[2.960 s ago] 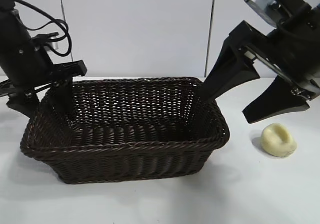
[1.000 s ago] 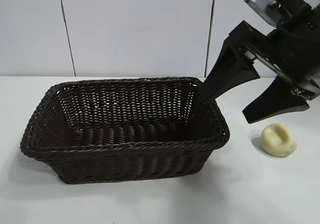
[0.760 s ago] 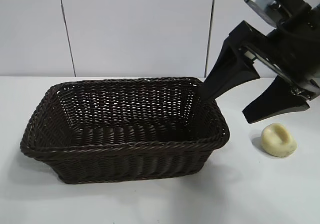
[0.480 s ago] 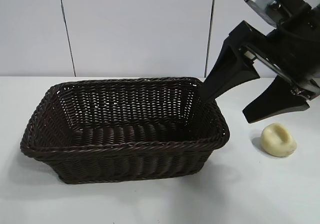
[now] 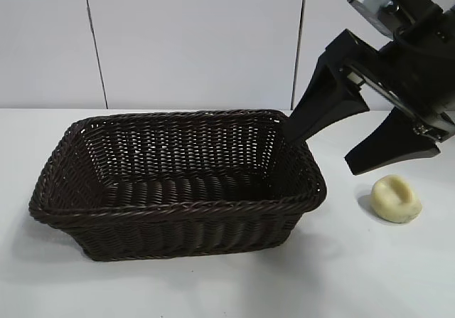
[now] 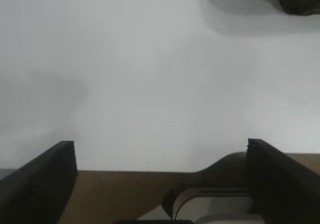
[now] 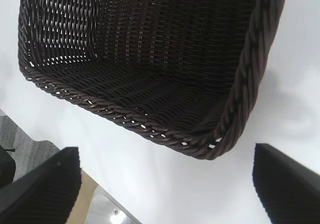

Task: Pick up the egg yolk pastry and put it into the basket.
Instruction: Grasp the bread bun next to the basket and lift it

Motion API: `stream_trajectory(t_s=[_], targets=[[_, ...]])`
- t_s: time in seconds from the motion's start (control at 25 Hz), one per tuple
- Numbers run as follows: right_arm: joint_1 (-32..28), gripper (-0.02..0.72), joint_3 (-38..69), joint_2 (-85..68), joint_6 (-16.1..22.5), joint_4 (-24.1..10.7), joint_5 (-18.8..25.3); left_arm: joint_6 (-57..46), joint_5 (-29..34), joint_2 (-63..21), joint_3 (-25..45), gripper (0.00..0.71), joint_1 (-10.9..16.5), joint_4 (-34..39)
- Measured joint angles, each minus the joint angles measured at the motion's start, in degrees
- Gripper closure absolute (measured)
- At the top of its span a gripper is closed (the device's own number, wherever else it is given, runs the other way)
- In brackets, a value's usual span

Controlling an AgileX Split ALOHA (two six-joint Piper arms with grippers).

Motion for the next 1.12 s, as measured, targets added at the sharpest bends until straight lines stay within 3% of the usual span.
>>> stream_trajectory(t_s=[0.28,0.44,0.52,0.64,0.76,0.88,1.0,1.12], targets=[[0.00,0.040,-0.51,0.00,0.13,-0.25,0.98,0.00,-0.01,-8.44,0.11,0.052,0.00,-0.06],[0.00,0.040,-4.77,0.00,2.85,-2.01,3.60,0.00,-0.01,-14.77,0.11,0.052,0.00,-0.06],[0.00,0.040,-7.93,0.00,5.31,-4.46,5.29,0.00,0.04,-18.75,0.11,0.052,0.00,-0.06],[0.00,0.040,-12.96,0.00,11.20,-11.07,7.52,0.00,0.18,-23.57,0.11,0.052,0.00,-0.06],[0.00,0.040,-17.19,0.00,17.51,-19.28,8.93,0.00,0.53,-23.93,-0.01,0.052,0.00,-0.06],[0.00,0.040,-18.90,0.00,20.62,-25.02,9.16,0.00,0.52,-23.93,-0.01,0.052,0.00,-0.06],[-0.75,0.040,-18.93,0.18,21.60,-27.76,10.02,0.00,0.60,-23.93,-0.01,0.052,0.00,-0.06],[-3.84,0.040,-18.93,1.10,22.07,-28.27,10.24,0.00,0.61,-23.93,-0.01,0.052,0.00,-0.06]])
